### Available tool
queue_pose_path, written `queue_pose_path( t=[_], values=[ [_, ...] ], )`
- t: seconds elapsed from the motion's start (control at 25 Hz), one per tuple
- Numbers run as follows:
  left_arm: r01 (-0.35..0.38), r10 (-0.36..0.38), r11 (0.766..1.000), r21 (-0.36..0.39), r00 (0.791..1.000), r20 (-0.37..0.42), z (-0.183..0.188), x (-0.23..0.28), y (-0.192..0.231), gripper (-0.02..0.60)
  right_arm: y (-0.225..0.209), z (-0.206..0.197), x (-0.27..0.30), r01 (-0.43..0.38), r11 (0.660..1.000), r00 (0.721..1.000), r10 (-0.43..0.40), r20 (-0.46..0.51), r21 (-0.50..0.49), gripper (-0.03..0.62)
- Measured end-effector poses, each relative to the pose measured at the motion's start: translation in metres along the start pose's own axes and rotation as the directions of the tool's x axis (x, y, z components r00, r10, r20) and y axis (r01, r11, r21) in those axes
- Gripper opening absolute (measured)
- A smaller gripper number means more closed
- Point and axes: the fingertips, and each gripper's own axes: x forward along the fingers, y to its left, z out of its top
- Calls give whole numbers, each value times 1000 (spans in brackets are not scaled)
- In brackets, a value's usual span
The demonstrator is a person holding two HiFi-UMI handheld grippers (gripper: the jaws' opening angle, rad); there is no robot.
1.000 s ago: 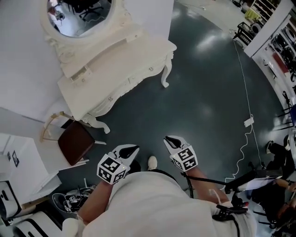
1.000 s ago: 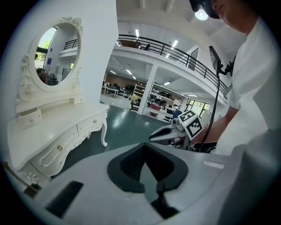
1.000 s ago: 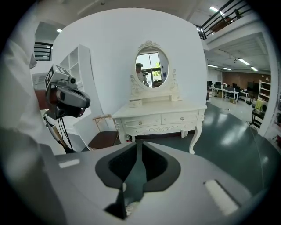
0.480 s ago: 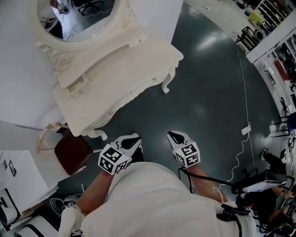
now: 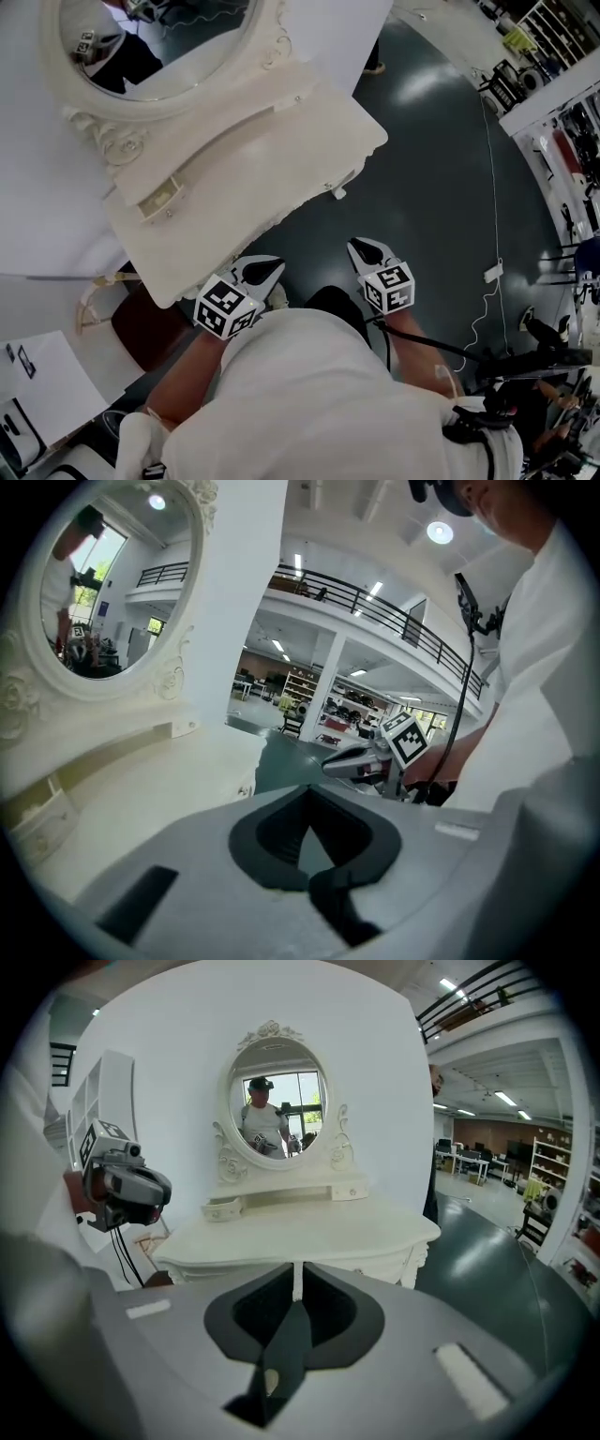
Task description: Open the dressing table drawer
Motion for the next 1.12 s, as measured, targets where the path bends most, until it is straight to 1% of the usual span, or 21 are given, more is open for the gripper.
queue_pose_path(
  t=[0.24, 0.44, 0.52, 0.64, 0.76, 0.88, 1.04, 1.12],
  values=[
    [-99, 101, 994, -50, 994, 30, 14, -10, 50, 2, -26, 43, 60, -48, 998, 999, 48, -11, -32, 35],
    [-194, 199, 975, -106, 979, 36, 25, -5, 87, 2, -57, 78, 116, -105, 992, 994, 104, -17, -67, 35],
    [-236, 242, 964, -120, 970, 37, 35, 3, 103, 2, -74, 91, 139, -132, 988, 991, 130, -23, -84, 35],
    [-297, 309, 942, -155, 949, 62, 62, 21, 124, 2, -103, 114, 174, -177, 977, 984, 173, -47, -121, 35],
    [-334, 348, 929, -160, 935, 68, 90, 44, 139, 2, -131, 137, 208, -222, 963, 975, 213, -71, -156, 40],
    [-370, 386, 911, -183, 921, 59, 110, 64, 147, 2, -153, 143, 237, -269, 950, 961, 255, -106, -160, 46],
    [-417, 434, 888, -193, 899, 55, 131, 88, 164, 3, -194, 156, 278, -270, 950, 960, 254, -114, -158, 54],
    [-443, 463, 872, -207, 884, 57, 136, 95, 171, 2, -210, 160, 299, -268, 951, 961, 252, -114, -157, 58]
  ],
)
